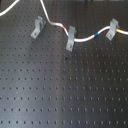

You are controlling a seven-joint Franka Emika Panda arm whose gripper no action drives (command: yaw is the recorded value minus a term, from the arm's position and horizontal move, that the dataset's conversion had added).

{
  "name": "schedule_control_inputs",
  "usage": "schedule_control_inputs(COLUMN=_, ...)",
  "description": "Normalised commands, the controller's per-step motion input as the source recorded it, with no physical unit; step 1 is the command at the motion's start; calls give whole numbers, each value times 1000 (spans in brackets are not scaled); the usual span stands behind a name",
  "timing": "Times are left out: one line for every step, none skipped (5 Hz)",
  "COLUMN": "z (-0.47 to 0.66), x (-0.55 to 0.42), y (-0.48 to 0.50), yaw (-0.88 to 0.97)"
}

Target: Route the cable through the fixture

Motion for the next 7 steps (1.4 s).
schedule_control_inputs(z=145, x=-104, y=77, yaw=-191)
schedule_control_inputs(z=276, x=-246, y=287, yaw=366)
schedule_control_inputs(z=322, x=-348, y=179, yaw=291)
schedule_control_inputs(z=531, x=-83, y=-74, yaw=-80)
schedule_control_inputs(z=480, x=-206, y=-332, yaw=-534)
schedule_control_inputs(z=426, x=-186, y=-320, yaw=-542)
schedule_control_inputs(z=116, x=-342, y=-111, yaw=-63)
